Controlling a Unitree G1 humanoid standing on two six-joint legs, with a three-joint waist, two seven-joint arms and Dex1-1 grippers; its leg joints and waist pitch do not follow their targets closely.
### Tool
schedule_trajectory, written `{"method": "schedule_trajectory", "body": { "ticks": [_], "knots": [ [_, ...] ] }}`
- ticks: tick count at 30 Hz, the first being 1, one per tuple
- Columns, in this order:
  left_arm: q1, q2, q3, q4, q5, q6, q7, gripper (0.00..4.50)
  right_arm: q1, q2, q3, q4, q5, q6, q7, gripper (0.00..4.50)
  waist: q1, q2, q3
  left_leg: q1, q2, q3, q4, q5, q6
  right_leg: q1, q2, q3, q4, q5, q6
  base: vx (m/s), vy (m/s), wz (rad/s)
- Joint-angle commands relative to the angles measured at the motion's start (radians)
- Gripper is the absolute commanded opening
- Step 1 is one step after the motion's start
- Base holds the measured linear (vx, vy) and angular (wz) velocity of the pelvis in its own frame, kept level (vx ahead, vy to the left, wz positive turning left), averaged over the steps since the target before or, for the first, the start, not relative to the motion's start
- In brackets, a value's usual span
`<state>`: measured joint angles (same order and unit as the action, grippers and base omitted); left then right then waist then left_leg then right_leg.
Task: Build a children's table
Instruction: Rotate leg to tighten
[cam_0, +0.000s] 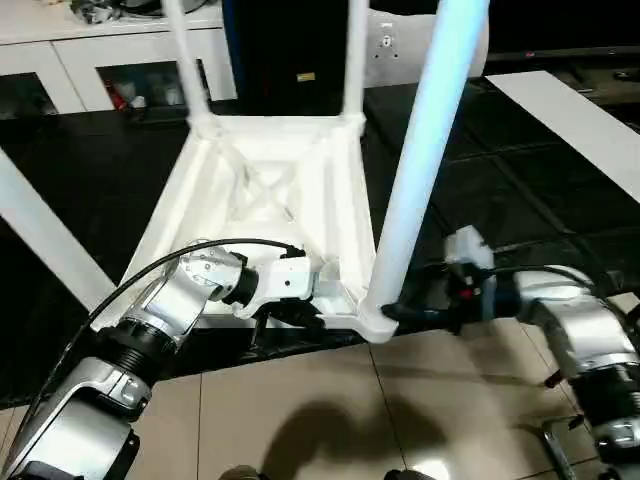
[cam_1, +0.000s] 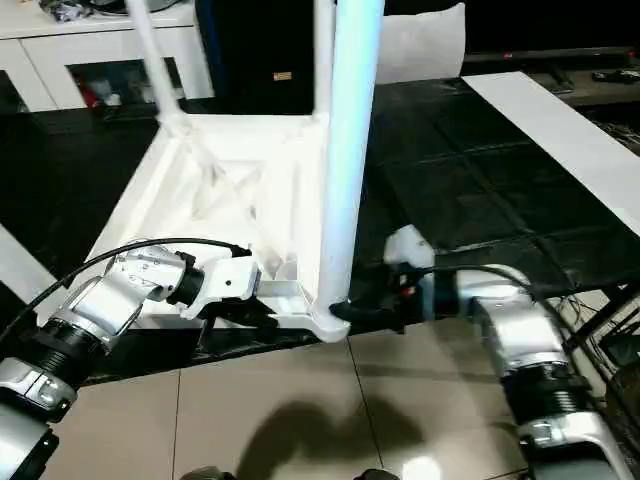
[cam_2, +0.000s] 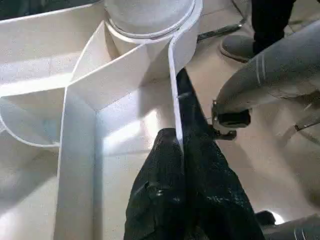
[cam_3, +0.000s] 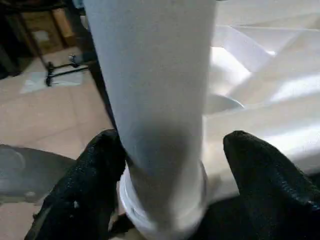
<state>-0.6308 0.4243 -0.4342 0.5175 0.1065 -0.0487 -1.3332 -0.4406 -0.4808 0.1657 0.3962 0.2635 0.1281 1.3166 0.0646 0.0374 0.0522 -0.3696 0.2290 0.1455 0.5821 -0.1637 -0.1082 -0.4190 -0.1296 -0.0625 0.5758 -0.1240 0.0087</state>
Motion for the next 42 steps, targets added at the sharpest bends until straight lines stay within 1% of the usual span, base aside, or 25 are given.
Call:
{"method": "schedule_trajectory", "body": {
  "ticks": [1,13,14,15,17,19,20,21,22,23,24,25,26,27,28,29,31,32,33,34,35,37,38,39,42],
  "knots": [
    [-0.007,-0.004,-0.061,-0.010,0.018,-0.026,-0.053,0.00,-0.026,0.002,0.006,-0.001,-0.011,0.004,0.012,3.12,-0.004,-0.018,-0.075,0.004,-0.020,0.041,-0.067,-0.301,0.066,0.052,0.016,0.008,-0.052,-0.329,-0.218,0.000,0.000,0.00],
    [-0.003,-0.016,-0.048,-0.006,-0.004,-0.006,-0.073,0.00,-0.046,0.013,0.030,0.009,0.019,0.063,0.067,2.06,-0.004,-0.020,-0.077,-0.002,-0.021,0.038,-0.067,-0.280,0.062,0.057,0.016,0.008,-0.048,-0.317,-0.214,0.000,0.000,0.00],
    [-0.001,-0.018,-0.044,-0.008,-0.009,0.007,-0.071,0.00,-0.045,0.016,0.029,0.007,0.021,0.068,0.065,2.03,-0.004,-0.020,-0.077,-0.002,-0.022,0.039,-0.067,-0.279,0.063,0.058,0.016,0.008,-0.048,-0.318,-0.214,0.000,0.000,0.00],
    [0.001,-0.021,-0.033,-0.014,-0.019,0.040,-0.062,0.00,-0.042,0.023,0.026,0.002,0.025,0.080,0.052,2.01,-0.003,-0.008,-0.077,-0.001,-0.022,0.038,-0.067,-0.281,0.059,0.058,0.016,0.008,-0.047,-0.316,-0.217,0.000,0.000,0.00],
    [0.008,-0.048,0.012,-0.034,-0.051,0.155,-0.004,0.00,-0.049,0.060,0.013,0.006,0.010,0.128,-0.052,1.99,-0.007,-0.014,-0.075,-0.003,-0.023,0.039,-0.069,-0.283,0.052,0.060,0.019,0.008,-0.047,-0.314,-0.217,0.000,0.000,0.00],
    [0.012,-0.071,0.041,-0.042,-0.068,0.207,0.043,0.00,-0.061,0.093,0.003,0.025,-0.013,0.142,-0.140,1.98,-0.014,-0.014,-0.069,-0.006,-0.026,0.038,-0.073,-0.313,0.039,0.057,0.017,0.005,-0.052,-0.388,-0.194,-0.026,-0.001,-0.03],
    [0.018,-0.098,0.066,-0.059,-0.082,0.263,0.097,0.00,-0.079,0.134,-0.009,0.058,-0.045,0.136,-0.248,1.97,-0.021,-0.020,-0.069,-0.005,-0.029,0.033,-0.073,-0.339,0.021,0.056,0.015,0.001,-0.061,-0.475,-0.158,-0.052,-0.003,-0.06],
    [0.022,-0.112,0.076,-0.070,-0.087,0.289,0.122,0.00,-0.093,0.157,-0.018,0.082,-0.055,0.144,-0.304,1.97,-0.025,-0.018,-0.067,-0.006,-0.030,0.032,-0.074,-0.345,0.015,0.056,0.015,-0.001,-0.062,-0.494,-0.148,0.000,0.000,0.00],
    [0.029,-0.151,0.101,-0.095,-0.091,0.351,0.203,0.00,-0.137,0.223,-0.038,0.153,-0.092,0.137,-0.469,1.96,-0.041,-0.018,-0.065,-0.010,-0.032,0.029,-0.075,-0.362,0.002,0.055,0.014,-0.004,-0.065,-0.532,-0.132,-0.050,0.005,-0.14],
    [0.029,-0.151,0.101,-0.095,-0.091,0.351,0.203,0.00,-0.137,0.223,-0.038,0.153,-0.092,0.137,-0.469,1.96,-0.050,-0.018,-0.064,-0.014,-0.034,0.026,-0.074,-0.370,-0.005,0.056,0.013,-0.008,-0.066,-0.558,-0.121,-0.075,0.008,-0.21],
    [0.029,-0.172,0.112,-0.101,-0.089,0.375,0.246,0.00,-0.164,0.257,-0.055,0.196,-0.099,0.144,-0.554,1.95,-0.068,-0.024,-0.064,-0.017,-0.039,0.022,-0.072,-0.389,-0.012,0.059,0.014,-0.018,-0.077,-0.619,-0.087,-0.051,0.007,-0.17],
    [0.029,-0.174,0.113,-0.102,-0.089,0.377,0.250,0.00,-0.167,0.260,-0.056,0.199,-0.099,0.146,-0.561,1.95,-0.073,-0.020,-0.064,-0.012,-0.040,0.022,-0.070,-0.399,-0.010,0.055,0.013,-0.020,-0.082,-0.639,-0.079,0.000,0.000,0.00],
    [0.029,-0.177,0.115,-0.102,-0.088,0.381,0.256,0.00,-0.171,0.265,-0.060,0.206,-0.098,0.151,-0.573,1.95,-0.089,-0.022,-0.063,-0.015,-0.043,0.019,-0.066,-0.415,-0.003,0.054,0.015,-0.026,-0.091,-0.663,-0.064,0.000,0.000,0.00],
    [0.022,-0.221,0.140,-0.116,-0.082,0.433,0.337,0.00,-0.235,0.330,-0.103,0.301,-0.095,0.169,-0.748,1.95,-0.092,-0.021,-0.066,-0.015,-0.043,0.019,-0.063,-0.416,0.002,0.052,0.013,-0.026,-0.093,-0.669,-0.058,0.000,0.000,0.00],
    [0.022,-0.221,0.140,-0.116,-0.082,0.433,0.337,0.00,-0.235,0.330,-0.103,0.301,-0.095,0.169,-0.748,1.95,-0.103,-0.020,-0.063,-0.017,-0.044,0.020,-0.063,-0.420,0.002,0.047,0.014,-0.027,-0.093,-0.667,-0.065,0.000,0.000,0.00],
    [0.019,-0.251,0.152,-0.129,-0.074,0.463,0.385,0.00,-0.273,0.366,-0.127,0.360,-0.089,0.167,-0.830,1.95,-0.120,-0.023,-0.070,-0.024,-0.047,0.015,-0.059,-0.407,-0.002,0.052,0.015,-0.034,-0.090,-0.653,-0.066,0.000,0.000,0.00],
    [0.016,-0.278,0.163,-0.135,-0.070,0.477,0.424,0.00,-0.289,0.385,-0.130,0.387,-0.094,0.141,-0.853,1.95,-0.125,-0.017,-0.069,-0.016,-0.043,0.017,-0.059,-0.427,0.016,0.042,0.018,-0.033,-0.095,-0.613,-0.087,0.000,0.000,0.00],
    [0.013,-0.290,0.165,-0.136,-0.064,0.476,0.446,0.00,-0.297,0.397,-0.131,0.401,-0.098,0.119,-0.856,2.50,-0.128,-0.017,-0.069,-0.014,-0.042,0.017,-0.060,-0.436,0.024,0.040,0.019,-0.033,-0.096,-0.595,-0.098,0.000,0.000,0.00],
    [0.008,-0.296,0.160,-0.126,-0.049,0.464,0.467,0.00,-0.305,0.403,-0.125,0.413,-0.108,0.098,-0.854,2.50,-0.129,-0.031,-0.072,-0.017,-0.040,0.019,-0.059,-0.432,0.036,0.042,0.020,-0.032,-0.094,-0.561,-0.115,0.000,0.000,0.00],
    [0.004,-0.288,0.143,-0.114,-0.025,0.438,0.481,0.00,-0.313,0.410,-0.128,0.426,-0.121,0.074,-0.851,2.64,-0.128,-0.023,-0.071,-0.018,-0.038,0.018,-0.062,-0.431,0.043,0.043,0.018,-0.030,-0.088,-0.535,-0.135,0.000,0.000,0.00],
    [0.003,-0.287,0.141,-0.113,-0.022,0.434,0.483,0.00,-0.313,0.411,-0.129,0.428,-0.123,0.072,-0.850,2.74,-0.128,-0.021,-0.071,-0.017,-0.036,0.018,-0.063,-0.432,0.046,0.042,0.017,-0.028,-0.088,-0.526,-0.143,0.000,0.000,0.00],
    [0.003,-0.282,0.136,-0.109,-0.016,0.426,0.484,0.00,-0.314,0.411,-0.130,0.429,-0.125,0.068,-0.849,2.83,-0.114,-0.024,-0.075,-0.009,-0.035,0.028,-0.059,-0.408,0.057,0.038,0.020,-0.016,-0.080,-0.440,-0.186,0.000,0.000,0.00],
    [0.003,-0.272,0.131,-0.109,-0.005,0.418,0.487,0.00,-0.312,0.411,-0.135,0.431,-0.121,0.051,-0.844,2.99,-0.111,-0.028,-0.076,-0.020,-0.034,0.027,-0.063,-0.378,0.064,0.048,0.020,-0.015,-0.070,-0.415,-0.188,0.000,0.000,0.00],
    [0.001,-0.250,0.125,-0.101,0.010,0.403,0.484,0.00,-0.292,0.401,-0.140,0.411,-0.112,0.033,-0.824,3.06,-0.108,-0.026,-0.074,-0.023,-0.033,0.026,-0.065,-0.374,0.065,0.049,0.020,-0.016,-0.069,-0.420,-0.183,0.000,0.000,0.00],
    [-0.021,-0.200,0.106,-0.045,0.053,0.334,0.470,0.00,-0.199,0.355,-0.131,0.300,-0.099,0.006,-0.739,3.33,-0.090,-0.020,-0.079,-0.011,-0.030,0.032,-0.061,-0.353,0.067,0.043,0.019,-0.007,-0.068,-0.374,-0.187,0.000,0.000,0.00]
  ]
}}
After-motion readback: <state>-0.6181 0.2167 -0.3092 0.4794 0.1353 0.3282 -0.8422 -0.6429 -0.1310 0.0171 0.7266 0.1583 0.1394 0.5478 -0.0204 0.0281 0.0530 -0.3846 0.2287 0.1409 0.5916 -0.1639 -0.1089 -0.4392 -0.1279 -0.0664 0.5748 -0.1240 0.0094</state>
